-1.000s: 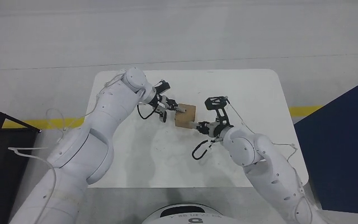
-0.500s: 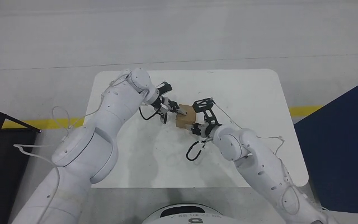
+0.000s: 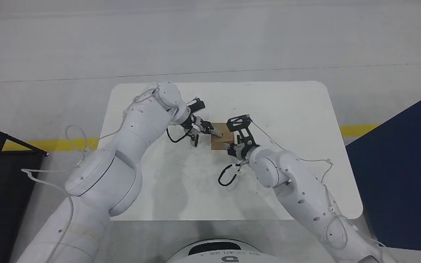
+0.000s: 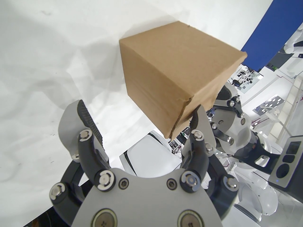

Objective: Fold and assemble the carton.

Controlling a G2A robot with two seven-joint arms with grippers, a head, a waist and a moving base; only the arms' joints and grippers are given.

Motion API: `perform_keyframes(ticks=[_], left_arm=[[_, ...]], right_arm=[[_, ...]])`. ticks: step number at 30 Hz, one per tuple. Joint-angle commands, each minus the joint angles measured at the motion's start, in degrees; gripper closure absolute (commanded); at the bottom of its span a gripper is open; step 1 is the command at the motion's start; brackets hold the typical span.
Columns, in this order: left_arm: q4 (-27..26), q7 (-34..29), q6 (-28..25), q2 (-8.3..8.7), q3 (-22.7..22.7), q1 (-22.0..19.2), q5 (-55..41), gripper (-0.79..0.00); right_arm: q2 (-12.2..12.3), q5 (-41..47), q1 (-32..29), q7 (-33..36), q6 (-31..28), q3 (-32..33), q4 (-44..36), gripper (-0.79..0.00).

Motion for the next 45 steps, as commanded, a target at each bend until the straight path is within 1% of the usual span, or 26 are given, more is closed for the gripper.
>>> perform_keyframes(ticks=[1,2,3,6,7,9,12,13,15,16,17,19,20,23,24,27,31,33,34,35,36,37,39,45], left_arm=[[0.1,0.2,-0.2,-0.08,-0.1,0.0,0.0,-0.785],[0.2,0.3,-0.4,-0.1,-0.3,-0.1,-0.1,-0.785],[0.4,0.5,-0.6,-0.09,-0.4,-0.1,-0.2,-0.785],[1.3,1.1,-1.8,0.21,-1.4,-0.8,-1.2,-0.785],[1.5,1.2,-2.1,0.32,-1.7,-1.0,-1.4,-0.785],[2.4,1.6,-3.2,0.82,-2.6,-1.7,-2.2,-0.785],[4.6,2.5,-5.0,1.98,-4.1,-2.8,-3.3,-0.785],[5.6,2.9,-5.6,2.48,-4.8,-3.1,-4.0,-0.785],[8.2,4.1,-7.2,3.67,-6.0,-3.8,-5.0,-0.785],[10.3,4.9,-8.3,4.54,-6.9,-4.3,-5.8,-0.785],[11.2,5.1,-9.0,4.95,-7.2,-4.5,-6.2,-0.785],[15.0,6.0,-11.2,6.29,-8.4,-5.0,-7.9,-0.785],[17.0,6.5,-12.5,6.92,-8.9,-5.2,-8.7,-0.785],[17.2,8.4,-13.2,9.56,-10.3,-3.5,-11.1,-0.785],[17.2,8.8,-13.3,10.54,-10.7,-2.8,-11.9,-0.785],[17.2,9.4,-14.3,13.24,-12.1,-0.7,-14.1,-0.785],[17.2,9.1,-16.3,14.65,-13.4,1.1,-16.3,-0.785],[17.1,8.7,-17.2,14.78,-13.9,1.7,-16.9,-0.785],[16.8,8.7,-17.4,14.78,-14.0,1.9,-16.9,-0.785],[16.5,8.7,-17.5,14.76,-14.1,2.0,-16.9,-0.785],[15.9,8.7,-17.6,14.76,-14.3,2.2,-17.1,-0.785],[15.6,8.7,-17.6,14.77,-14.3,2.3,-17.0,-0.785],[14.5,8.8,-17.4,14.82,-14.5,2.6,-17.0,-0.785],[9.2,9.6,-15.8,15.29,-14.9,4.3,-16.4,-0.785]], right_arm=[[0.2,-0.6,-0.8,0.3,-0.6,0.4,-1.4,-0.483],[0.3,-1.0,-1.2,0.5,-0.9,0.6,-2.2,-0.542],[0.3,-1.3,-1.7,0.8,-1.2,0.9,-3.2,-0.573],[0.7,-2.8,-3.0,2.0,-2.3,1.8,-6.3,-0.625],[0.7,-3.0,-3.3,2.2,-2.4,2.0,-7.0,-0.656],[0.9,-3.4,-3.9,2.7,-3.1,2.6,-9.0,-0.662],[1.0,-3.5,-3.7,3.7,-5.1,3.0,-10.5,-0.646],[1.0,-4.2,-3.2,4.1,-5.8,2.9,-10.4,-0.646],[0.9,-5.7,-1.8,4.8,-7.3,1.9,-9.6,-0.696],[0.7,-5.6,-0.8,5.2,-8.0,1.2,-9.1,-0.68],[0.6,-5.5,-0.2,5.5,-8.2,0.9,-8.8,-0.659],[0.3,-6.0,2.1,6.9,-9.5,-0.2,-7.1,-0.65],[0.2,-8.8,3.6,7.4,-10.1,-1.0,-5.6,-0.659],[-0.6,-10.9,7.3,8.4,-10.5,-3.9,-2.4,-0.686],[-0.9,-11.1,8.4,8.8,-10.6,-4.7,-1.5,-0.683],[-1.8,-10.7,11.6,9.8,-10.7,-6.6,1.1,-0.656],[-2.7,-10.1,14.2,10.1,-10.5,-8.3,4.0,-0.585],[-3.1,-9.8,15.1,10.1,-10.4,-8.8,5.0,-0.508],[-3.3,-9.6,15.5,10.1,-10.4,-9.0,5.5,-0.48],[-3.4,-9.6,15.7,10.0,-10.4,-9.1,5.8,-0.471],[-3.6,-9.5,16.1,10.1,-10.3,-9.2,6.2,-0.437],[-3.6,-9.4,16.2,10.0,-10.2,-9.2,6.4,-0.379],[-3.9,-9.3,16.5,10.1,-10.1,-9.3,6.9,-0.317],[-4.3,-9.7,16.5,9.9,-10.3,-9.6,7.7,-0.277]])
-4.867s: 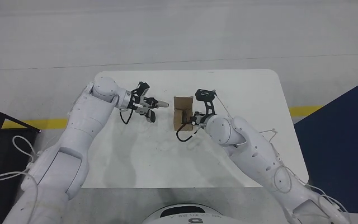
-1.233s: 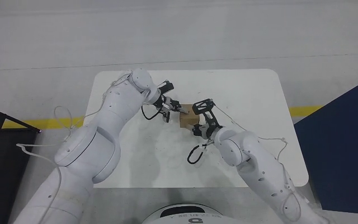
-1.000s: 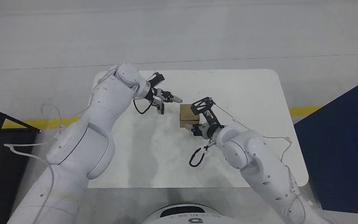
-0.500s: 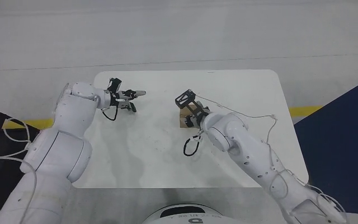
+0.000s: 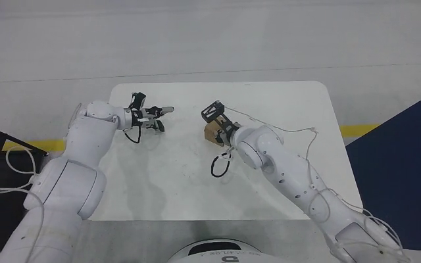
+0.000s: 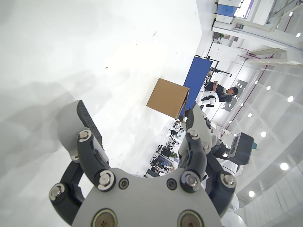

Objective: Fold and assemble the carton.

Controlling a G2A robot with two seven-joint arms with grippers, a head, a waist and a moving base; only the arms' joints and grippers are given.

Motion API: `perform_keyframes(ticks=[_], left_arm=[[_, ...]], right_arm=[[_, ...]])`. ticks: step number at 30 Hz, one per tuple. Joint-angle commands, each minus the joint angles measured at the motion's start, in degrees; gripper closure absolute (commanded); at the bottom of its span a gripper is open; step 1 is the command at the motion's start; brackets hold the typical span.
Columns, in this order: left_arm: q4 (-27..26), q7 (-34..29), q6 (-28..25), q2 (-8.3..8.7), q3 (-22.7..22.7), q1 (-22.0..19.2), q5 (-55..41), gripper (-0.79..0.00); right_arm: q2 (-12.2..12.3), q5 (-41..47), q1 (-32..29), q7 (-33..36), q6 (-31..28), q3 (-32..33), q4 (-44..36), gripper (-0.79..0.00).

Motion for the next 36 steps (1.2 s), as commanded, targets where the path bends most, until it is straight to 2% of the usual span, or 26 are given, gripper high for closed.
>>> perform_keyframes(ticks=[1,3,4,5,7,8,10,12,15,18,23,27,30,34,35,36], left_arm=[[-2.8,0.2,0.9,0.31,-0.3,1.1,-0.1,-0.785],[-6.0,-0.5,1.8,0.65,-0.7,2.4,-0.5,-0.785],[-8.0,-1.2,2.6,0.81,-0.9,3.4,-0.7,-0.785],[-9.5,-1.6,3.3,0.92,-0.9,4.0,-0.7,-0.785],[-15.5,-2.3,5.9,1.26,-0.5,6.6,0.4,-0.785],[-18.4,-2.1,7.3,1.4,-0.2,7.9,1.2,-0.785],[-24.3,-1.3,9.9,1.79,0.2,10.5,2.7,-0.785],[-30.0,-0.6,12.4,2.36,0.0,12.9,3.7,-0.785],[-37.1,0.9,15.9,3.56,-1.0,16.1,5.4,-0.785],[-42.4,1.6,18.4,4.75,-2.5,18.6,6.6,-0.785],[-50.6,2.1,22.0,6.87,-5.7,22.4,9.3,-0.785],[-57.8,3.0,22.7,8.35,-8.9,25.6,10.5,-0.785],[-61.5,3.9,23.1,9.16,-10.7,27.6,11.4,-0.785],[-65.0,4.7,25.9,10.04,-11.7,29.7,14.4,-0.785],[-65.3,4.9,26.2,10.1,-11.8,30.0,14.5,-0.785],[-65.6,5.1,26.5,10.18,-11.9,30.2,14.6,-0.785]], right_arm=[[-0.1,-0.4,-0.2,-0.2,0.1,-0.1,-0.2,-0.28],[-0.2,-1.3,-0.4,-0.6,0.4,-0.2,-0.6,-0.317],[-0.3,-1.5,-0.6,-1.0,0.7,-0.2,-0.9,-0.385],[-0.3,-1.5,-0.8,-1.4,1.0,-0.1,-1.1,-0.554],[-0.5,-0.3,-0.9,-2.6,2.0,0.7,-1.5,-0.529],[-0.7,1.5,-1.1,-3.5,3.4,1.6,-1.6,-0.542],[-1.2,7.2,-1.1,-6.4,7.9,4.1,-1.2,-0.785],[-1.6,11.1,-1.2,-7.7,9.5,5.0,0.3,-0.785],[-2.3,13.6,-1.8,-13.5,14.5,5.7,1.7,-0.785],[-2.8,16.8,-2.6,-17.6,17.1,6.9,2.5,-0.785],[-3.7,21.7,-1.8,-22.2,17.7,8.0,7.7,-0.785],[-4.4,28.0,-0.3,-22.4,17.2,9.0,12.3,-0.776],[-4.8,31.7,0.4,-23.0,17.4,9.9,14.2,-0.705],[-5.2,36.8,1.4,-20.5,16.5,11.0,16.0,-0.634],[-5.2,37.2,1.5,-20.0,16.4,11.1,16.2,-0.603],[-5.2,37.6,1.7,-19.2,16.4,11.2,16.5,-0.523]])
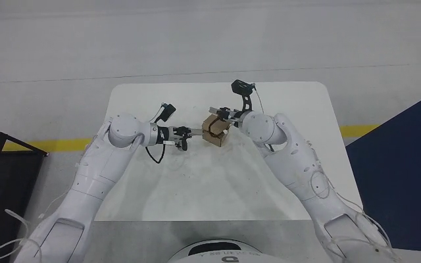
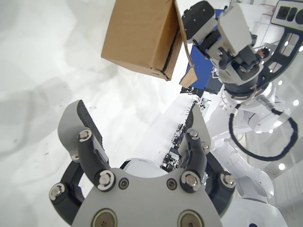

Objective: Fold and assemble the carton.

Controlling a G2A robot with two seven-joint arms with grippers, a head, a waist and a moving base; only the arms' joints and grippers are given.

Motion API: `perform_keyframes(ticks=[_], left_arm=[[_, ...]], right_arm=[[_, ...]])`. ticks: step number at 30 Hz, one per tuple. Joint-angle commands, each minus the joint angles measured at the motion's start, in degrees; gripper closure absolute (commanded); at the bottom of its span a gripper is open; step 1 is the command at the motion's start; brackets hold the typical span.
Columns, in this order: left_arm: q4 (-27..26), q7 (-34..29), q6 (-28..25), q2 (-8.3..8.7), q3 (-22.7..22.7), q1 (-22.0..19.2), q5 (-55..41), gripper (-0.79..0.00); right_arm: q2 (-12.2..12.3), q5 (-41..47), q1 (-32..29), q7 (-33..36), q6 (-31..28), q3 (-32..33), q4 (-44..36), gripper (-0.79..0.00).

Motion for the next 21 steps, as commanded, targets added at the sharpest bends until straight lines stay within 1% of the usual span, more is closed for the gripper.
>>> perform_keyframes(ticks=[1,2,5,13,21], left_arm=[[-0.7,0.5,0.7,0.14,-0.2,0.4,0.2,-0.785],[-0.9,0.5,0.9,0.16,-0.2,0.5,0.1,-0.785],[-1.1,0.6,1.8,0.22,0.0,0.6,0.2,-0.785],[-0.6,1.3,3.6,0.49,0.2,0.1,1.7,-0.785],[0.1,2.3,5.5,0.49,1.4,-0.8,3.8,-0.785]], right_arm=[[0.0,0.7,0.3,1.5,0.1,0.2,0.5,-0.471],[0.0,0.6,0.3,1.6,0.1,0.2,0.6,-0.431],[0.1,1.6,-0.2,2.5,0.0,0.7,0.1,-0.385],[0.7,2.5,-2.7,4.1,-0.2,2.2,-2.6,-0.385],[0.8,3.3,-3.7,4.7,-0.4,2.3,-3.5,-0.385]])
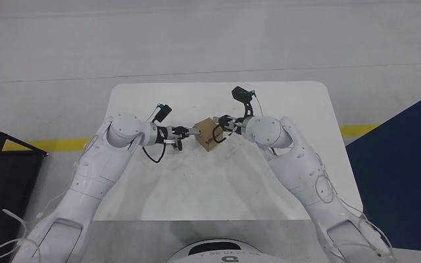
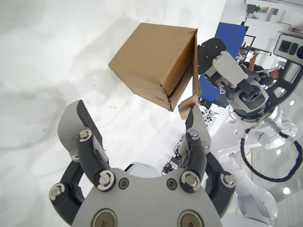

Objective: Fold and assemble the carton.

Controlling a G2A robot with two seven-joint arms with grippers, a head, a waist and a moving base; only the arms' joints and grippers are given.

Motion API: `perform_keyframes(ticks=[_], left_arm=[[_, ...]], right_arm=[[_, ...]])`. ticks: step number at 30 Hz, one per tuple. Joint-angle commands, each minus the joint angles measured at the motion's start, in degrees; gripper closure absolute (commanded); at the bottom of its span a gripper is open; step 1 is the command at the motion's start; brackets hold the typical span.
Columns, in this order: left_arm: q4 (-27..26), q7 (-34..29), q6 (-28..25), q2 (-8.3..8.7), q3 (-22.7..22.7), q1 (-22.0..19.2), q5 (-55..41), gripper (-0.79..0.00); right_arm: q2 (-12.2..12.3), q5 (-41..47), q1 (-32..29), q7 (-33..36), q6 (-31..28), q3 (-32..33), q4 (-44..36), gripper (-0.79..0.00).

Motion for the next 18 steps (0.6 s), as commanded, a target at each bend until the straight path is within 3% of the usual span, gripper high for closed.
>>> perform_keyframes(ticks=[1,9,18], left_arm=[[0.4,0.1,0.3,-0.14,0.7,-0.3,0.1,-0.785],[1.8,0.6,0.1,-0.45,1.5,-1.3,-0.8,-0.785],[0.7,-0.3,0.4,0.88,-1.8,1.1,-0.9,-0.785]], right_arm=[[0.0,0.2,-0.2,0.1,-0.2,-0.1,-0.1,-0.388],[0.1,0.5,-0.8,0.8,-0.4,-0.5,-0.3,-0.391],[0.0,3.0,-1.0,-1.0,-0.3,0.0,0.7,-0.363]])
